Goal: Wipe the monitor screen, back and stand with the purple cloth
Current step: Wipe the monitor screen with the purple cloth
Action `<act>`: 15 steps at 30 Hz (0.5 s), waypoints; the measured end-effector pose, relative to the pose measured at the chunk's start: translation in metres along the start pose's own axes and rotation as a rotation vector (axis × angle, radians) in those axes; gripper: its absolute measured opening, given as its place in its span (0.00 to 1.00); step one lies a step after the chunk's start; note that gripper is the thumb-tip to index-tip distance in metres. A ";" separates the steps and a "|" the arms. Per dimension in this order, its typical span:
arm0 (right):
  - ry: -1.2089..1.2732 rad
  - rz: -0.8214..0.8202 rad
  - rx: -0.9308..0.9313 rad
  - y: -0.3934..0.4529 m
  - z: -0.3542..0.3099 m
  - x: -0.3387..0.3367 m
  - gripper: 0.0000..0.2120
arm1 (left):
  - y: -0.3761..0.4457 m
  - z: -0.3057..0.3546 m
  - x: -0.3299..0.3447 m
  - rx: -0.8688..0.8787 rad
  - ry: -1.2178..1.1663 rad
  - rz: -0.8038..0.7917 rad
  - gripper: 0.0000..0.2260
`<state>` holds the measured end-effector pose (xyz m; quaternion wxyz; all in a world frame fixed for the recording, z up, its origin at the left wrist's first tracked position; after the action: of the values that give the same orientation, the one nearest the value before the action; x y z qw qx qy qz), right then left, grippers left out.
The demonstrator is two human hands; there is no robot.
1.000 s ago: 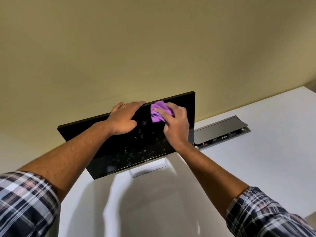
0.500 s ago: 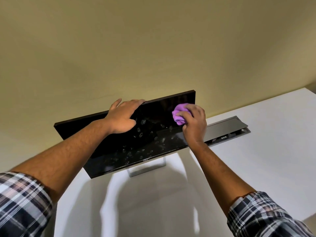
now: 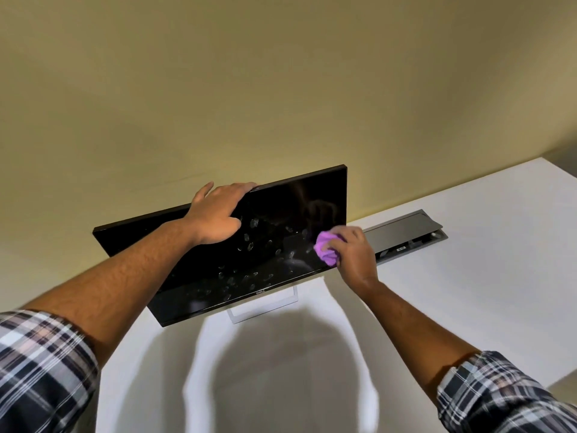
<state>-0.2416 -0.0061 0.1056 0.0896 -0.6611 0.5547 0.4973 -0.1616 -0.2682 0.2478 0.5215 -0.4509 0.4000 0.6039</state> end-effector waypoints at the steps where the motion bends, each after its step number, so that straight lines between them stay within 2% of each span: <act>1: 0.012 0.081 -0.062 0.012 -0.010 -0.016 0.13 | 0.000 0.001 0.000 0.006 -0.001 0.012 0.38; 3: 0.039 0.245 -0.082 0.042 -0.029 -0.056 0.19 | 0.000 0.001 0.000 0.013 -0.002 0.031 0.37; 5: 0.038 0.338 -0.069 0.073 -0.043 -0.086 0.22 | -0.001 0.001 -0.001 0.016 -0.001 0.048 0.37; 9: 0.024 0.308 -0.112 0.095 -0.050 -0.088 0.30 | -0.002 0.001 0.000 0.029 0.014 0.060 0.36; 15: 0.044 0.263 -0.025 0.064 -0.023 -0.048 0.36 | 0.003 -0.001 -0.001 0.002 0.002 0.060 0.35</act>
<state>-0.2755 -0.0144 0.1808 0.0031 -0.5944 0.6320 0.4973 -0.1648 -0.2699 0.2486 0.5031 -0.4388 0.4146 0.6184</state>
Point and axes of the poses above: each hand's wrist, its own y-axis towards the middle knuckle, its own x-axis out of the palm, z = x × y, the point moved 8 cm from there along y, towards the middle knuckle, and after that the axes turned 7 degrees about z, right-handed, at the moved point
